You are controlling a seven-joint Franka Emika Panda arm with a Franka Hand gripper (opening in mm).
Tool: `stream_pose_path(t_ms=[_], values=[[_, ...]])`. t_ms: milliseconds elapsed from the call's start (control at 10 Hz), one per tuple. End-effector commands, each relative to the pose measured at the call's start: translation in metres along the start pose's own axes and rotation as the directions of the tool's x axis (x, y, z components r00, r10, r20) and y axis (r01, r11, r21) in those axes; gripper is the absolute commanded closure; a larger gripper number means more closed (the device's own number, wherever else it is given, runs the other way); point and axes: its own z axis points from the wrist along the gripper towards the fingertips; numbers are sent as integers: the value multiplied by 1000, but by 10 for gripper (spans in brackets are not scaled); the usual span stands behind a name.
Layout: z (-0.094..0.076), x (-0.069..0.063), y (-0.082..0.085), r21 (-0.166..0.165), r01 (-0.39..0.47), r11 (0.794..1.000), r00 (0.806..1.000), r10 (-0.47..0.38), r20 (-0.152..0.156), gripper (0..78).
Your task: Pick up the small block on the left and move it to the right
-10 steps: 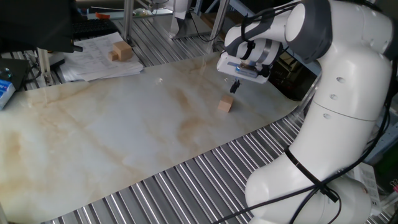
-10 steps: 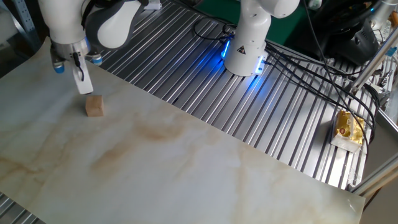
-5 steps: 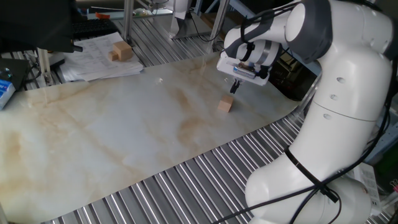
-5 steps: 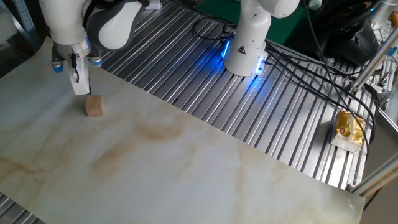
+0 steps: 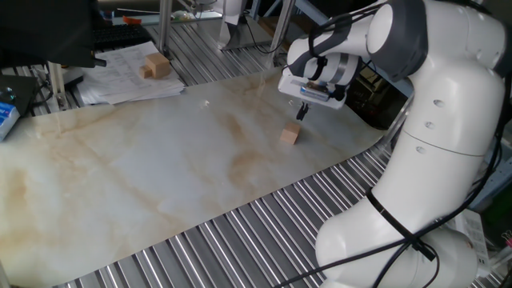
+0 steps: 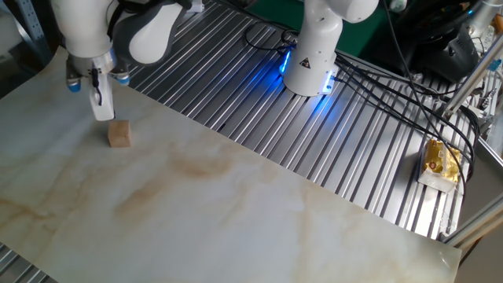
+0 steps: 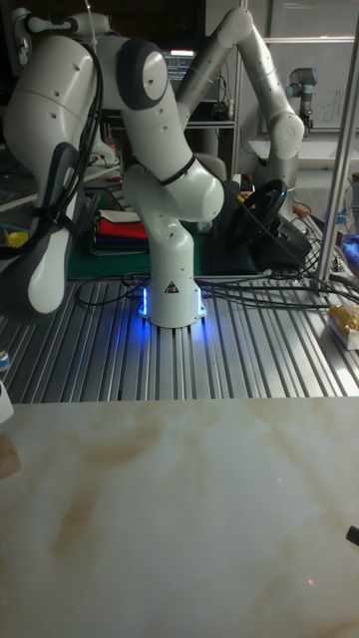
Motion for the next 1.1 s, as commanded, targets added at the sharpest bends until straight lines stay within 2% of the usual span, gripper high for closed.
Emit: stream_pose_path(t_ms=[100,400,600,900,1000,1100], values=[[-2,-1,0,40,97,994,995,-96,-28,776],[-2,-1,0,26,101,995,994,-100,-38,776],[-1,-1,0,13,27,1000,998,-26,-53,776],[-1,0,1,19,-36,999,998,37,-43,776],[1,0,1,28,-49,998,999,49,-19,776],[0,0,0,66,-4,998,1000,3,23,776]])
